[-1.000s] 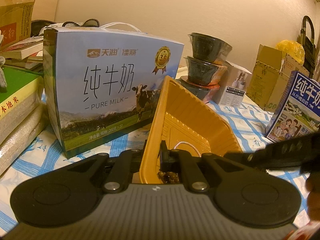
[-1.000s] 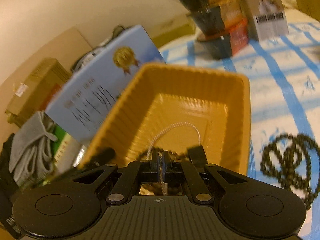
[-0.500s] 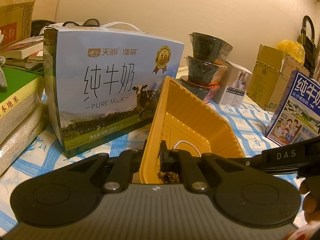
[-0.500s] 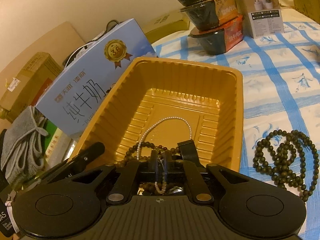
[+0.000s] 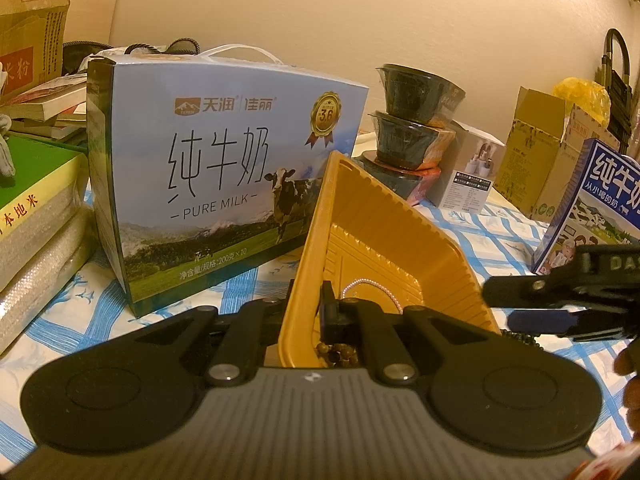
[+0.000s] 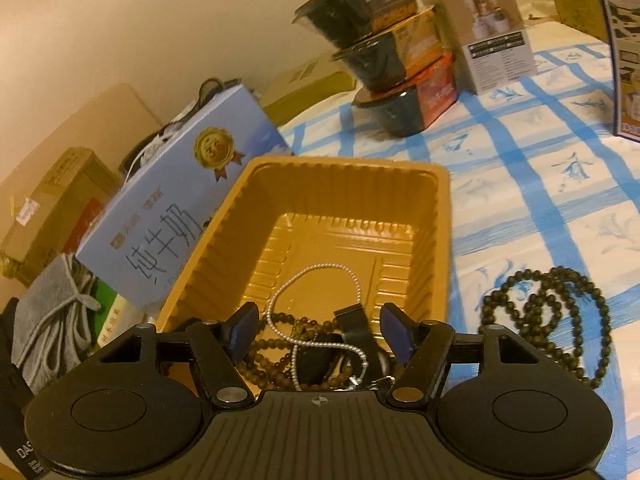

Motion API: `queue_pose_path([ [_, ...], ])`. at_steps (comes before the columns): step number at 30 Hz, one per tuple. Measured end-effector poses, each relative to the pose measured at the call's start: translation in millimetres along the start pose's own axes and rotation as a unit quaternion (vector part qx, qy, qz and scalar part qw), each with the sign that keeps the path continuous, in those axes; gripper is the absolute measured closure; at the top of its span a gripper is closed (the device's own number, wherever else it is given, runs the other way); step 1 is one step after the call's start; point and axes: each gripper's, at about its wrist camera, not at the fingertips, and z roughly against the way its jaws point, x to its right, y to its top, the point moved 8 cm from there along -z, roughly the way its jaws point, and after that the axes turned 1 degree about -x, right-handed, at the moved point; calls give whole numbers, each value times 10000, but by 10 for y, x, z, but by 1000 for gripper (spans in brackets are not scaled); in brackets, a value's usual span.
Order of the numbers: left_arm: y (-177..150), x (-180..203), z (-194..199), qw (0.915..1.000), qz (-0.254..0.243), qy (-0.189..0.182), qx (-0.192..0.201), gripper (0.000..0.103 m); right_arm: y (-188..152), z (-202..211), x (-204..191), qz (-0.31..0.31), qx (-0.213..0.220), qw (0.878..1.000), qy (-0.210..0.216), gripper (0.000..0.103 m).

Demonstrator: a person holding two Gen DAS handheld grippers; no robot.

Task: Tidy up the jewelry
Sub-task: 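Move the right gripper to the dark bead strand and pinch it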

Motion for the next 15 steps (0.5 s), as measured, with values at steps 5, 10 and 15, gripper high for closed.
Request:
queue_pose_path([
  [5, 0, 1, -1, 10000, -11, 8, 0, 96, 11, 277, 206, -210, 255, 9994, -44, 35],
  [10, 1, 9, 0, 10000, -15, 8, 2, 96, -35, 568, 509, -444, 486, 9974, -305, 34],
  [15, 0, 11, -1, 10000, -14, 17, -1, 96, -121, 880, 920, -760, 671, 9919, -764, 34],
])
